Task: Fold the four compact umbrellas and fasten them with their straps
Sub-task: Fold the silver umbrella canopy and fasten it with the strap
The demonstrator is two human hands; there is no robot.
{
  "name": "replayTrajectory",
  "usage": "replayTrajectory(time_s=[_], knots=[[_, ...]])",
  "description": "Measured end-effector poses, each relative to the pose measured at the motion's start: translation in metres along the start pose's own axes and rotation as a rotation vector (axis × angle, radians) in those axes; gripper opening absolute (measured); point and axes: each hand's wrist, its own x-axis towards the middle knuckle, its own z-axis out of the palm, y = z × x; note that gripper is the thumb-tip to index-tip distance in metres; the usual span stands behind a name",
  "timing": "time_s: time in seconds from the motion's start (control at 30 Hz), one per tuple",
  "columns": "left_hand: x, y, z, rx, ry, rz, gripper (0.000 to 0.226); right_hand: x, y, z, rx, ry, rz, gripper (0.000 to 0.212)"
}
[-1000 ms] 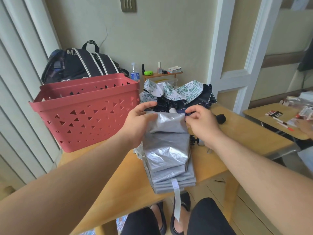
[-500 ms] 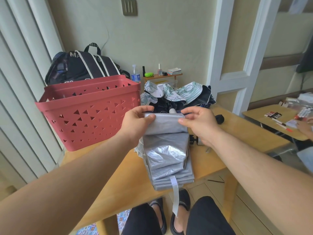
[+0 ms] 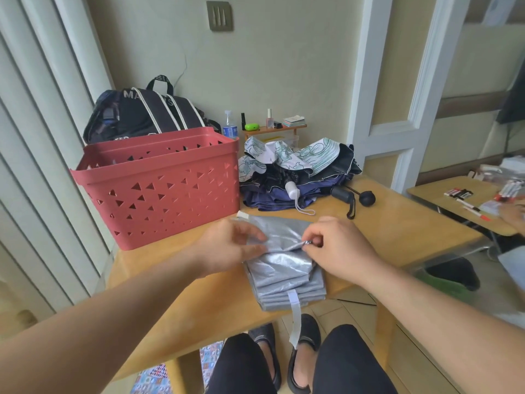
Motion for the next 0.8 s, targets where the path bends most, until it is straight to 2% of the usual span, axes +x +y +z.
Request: replayTrajectory(time_s=[0.03, 0.1, 0.17, 0.2, 0.27, 0.37, 0.43, 0.53, 0.6, 0.7, 0.8], knots=[[0.000, 0.002, 0.001, 0.082, 0.009, 0.009, 0.017, -0.002, 0.001, 0.002, -0.060, -0.032, -0.021, 0.009], [0.006, 0.006, 0.005, 0.292, 0.177, 0.045, 0.029, -0.005, 0.002, 0.005, -0.152, -0.103, -0.052, 0.010], [0.018, 0.020, 0.011, 0.400, 0.374, 0.147, 0.024, -0.007, 0.003, 0.007, -0.192, -0.150, -0.058, 0.015], [0.028, 0.027, 0.016, 0.430, 0.407, 0.226, 0.025, -0.007, 0.003, 0.008, -0.224, -0.170, -0.063, 0.018], [0.046, 0.035, 0.029, 0.543, 0.308, 0.336, 0.033, -0.007, 0.003, 0.008, -0.321, -0.225, -0.089, 0.024], [0.057, 0.030, 0.052, 0.689, 0.044, 0.231, 0.039, -0.009, 0.004, 0.006, -0.393, -0.306, -0.126, 0.027], [0.054, 0.019, 0.062, 0.688, -0.034, 0.170, 0.043, -0.009, 0.006, 0.003, -0.378, -0.348, -0.114, 0.028], [0.043, 0.005, 0.066, 0.646, -0.108, 0.174, 0.059, -0.002, 0.005, -0.006, -0.275, -0.446, -0.066, 0.028], [0.037, 0.001, 0.065, 0.647, -0.140, 0.196, 0.058, 0.008, 0.005, -0.010, -0.138, -0.357, -0.010, 0.023], [0.025, 0.005, 0.065, 0.727, -0.133, 0.251, 0.053, 0.028, 0.004, -0.005, -0.009, -0.075, 0.074, 0.022], [0.011, 0.011, 0.065, 0.769, -0.140, 0.283, 0.049, 0.037, 0.001, 0.009, 0.071, -0.106, 0.165, 0.022]])
